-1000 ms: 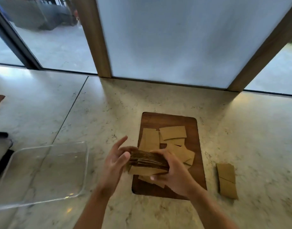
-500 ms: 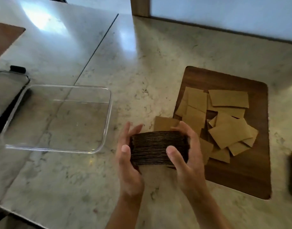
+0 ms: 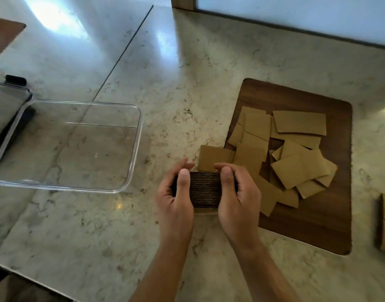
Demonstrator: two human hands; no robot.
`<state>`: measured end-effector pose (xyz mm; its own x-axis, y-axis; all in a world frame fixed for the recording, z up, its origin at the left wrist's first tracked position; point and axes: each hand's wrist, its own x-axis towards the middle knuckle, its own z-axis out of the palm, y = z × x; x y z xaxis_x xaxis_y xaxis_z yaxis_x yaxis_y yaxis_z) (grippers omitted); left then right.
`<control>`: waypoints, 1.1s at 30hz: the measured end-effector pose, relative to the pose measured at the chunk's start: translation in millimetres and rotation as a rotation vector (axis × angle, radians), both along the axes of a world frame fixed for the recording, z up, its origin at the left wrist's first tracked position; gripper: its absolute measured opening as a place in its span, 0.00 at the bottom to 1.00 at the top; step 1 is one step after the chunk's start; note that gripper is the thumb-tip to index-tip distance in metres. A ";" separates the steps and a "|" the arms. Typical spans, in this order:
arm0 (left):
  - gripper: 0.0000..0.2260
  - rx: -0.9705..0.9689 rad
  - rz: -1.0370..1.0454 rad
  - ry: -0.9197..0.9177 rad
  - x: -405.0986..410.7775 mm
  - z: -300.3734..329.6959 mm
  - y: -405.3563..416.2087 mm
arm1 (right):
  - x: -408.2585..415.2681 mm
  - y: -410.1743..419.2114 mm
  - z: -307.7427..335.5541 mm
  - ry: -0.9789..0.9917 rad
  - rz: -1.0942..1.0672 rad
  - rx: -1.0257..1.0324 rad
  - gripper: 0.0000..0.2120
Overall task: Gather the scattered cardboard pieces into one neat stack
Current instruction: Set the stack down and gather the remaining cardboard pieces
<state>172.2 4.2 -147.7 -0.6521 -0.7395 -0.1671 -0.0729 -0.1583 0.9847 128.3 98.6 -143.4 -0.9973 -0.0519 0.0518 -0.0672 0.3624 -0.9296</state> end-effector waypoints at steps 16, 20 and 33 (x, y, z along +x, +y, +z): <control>0.15 0.030 -0.028 -0.012 2.8 1.8 -1.3 | -24.9 -1.0 57.6 0.399 1.010 1.176 0.27; 0.16 0.080 -0.069 -0.009 3.3 10.9 -3.8 | -27.7 1.9 59.3 0.363 1.022 1.029 0.28; 0.26 0.355 -0.195 0.084 -4.8 5.7 -4.2 | -18.9 18.5 56.1 0.463 0.871 1.080 0.21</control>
